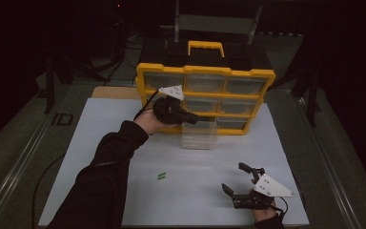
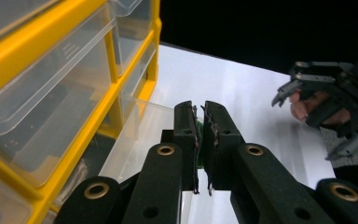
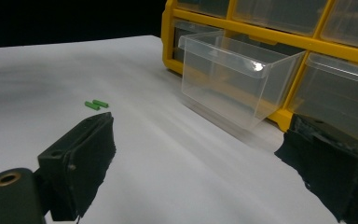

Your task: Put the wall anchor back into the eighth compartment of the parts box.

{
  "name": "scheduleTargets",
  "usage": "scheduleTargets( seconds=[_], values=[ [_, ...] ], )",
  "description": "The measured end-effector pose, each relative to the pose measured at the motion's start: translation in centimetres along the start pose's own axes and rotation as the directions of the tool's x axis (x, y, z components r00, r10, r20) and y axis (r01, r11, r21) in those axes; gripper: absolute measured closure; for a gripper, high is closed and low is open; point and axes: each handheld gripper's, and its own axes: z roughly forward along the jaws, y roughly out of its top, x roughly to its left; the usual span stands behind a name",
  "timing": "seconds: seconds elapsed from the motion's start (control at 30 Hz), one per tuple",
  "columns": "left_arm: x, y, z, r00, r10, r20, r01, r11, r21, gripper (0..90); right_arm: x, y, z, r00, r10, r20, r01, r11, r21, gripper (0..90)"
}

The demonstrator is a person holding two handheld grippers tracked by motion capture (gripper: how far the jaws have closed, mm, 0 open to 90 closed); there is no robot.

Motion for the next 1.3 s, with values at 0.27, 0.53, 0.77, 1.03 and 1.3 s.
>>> scheduleTargets(
  seconds=[0.27,0.53,0.77,1.03,1.3],
  values=[
    [0.4,0.0,1.2,0.9991,-0.019,-0.039,0.019,0.9998,0.003,84.0,0.0,0.0,0.0,1.0000,0.001,-0.002,-0.001,1.000,0.000,8.5],
    [0.6,0.1,2.4,0.9937,-0.066,-0.091,0.072,0.9948,0.072,83.9,0.0,-0.1,0.1,0.9999,0.003,-0.010,-0.003,1.000,0.002,8.5],
    [0.8,-0.1,3.5,0.9850,-0.071,-0.157,0.094,0.9849,0.145,83.7,0.0,-0.1,0.1,0.9999,0.002,-0.013,-0.002,1.000,0.004,8.5],
    [0.7,-0.4,3.9,0.9851,-0.073,-0.156,0.100,0.9795,0.175,83.1,0.0,-0.1,0.1,0.9999,0.004,-0.016,-0.004,1.000,0.008,8.5],
    [0.3,-0.6,3.3,0.9830,-0.086,-0.162,0.111,0.9821,0.152,47.7,0.0,-0.1,0.1,0.9999,0.005,-0.015,-0.005,1.000,0.007,8.5]
  ],
)
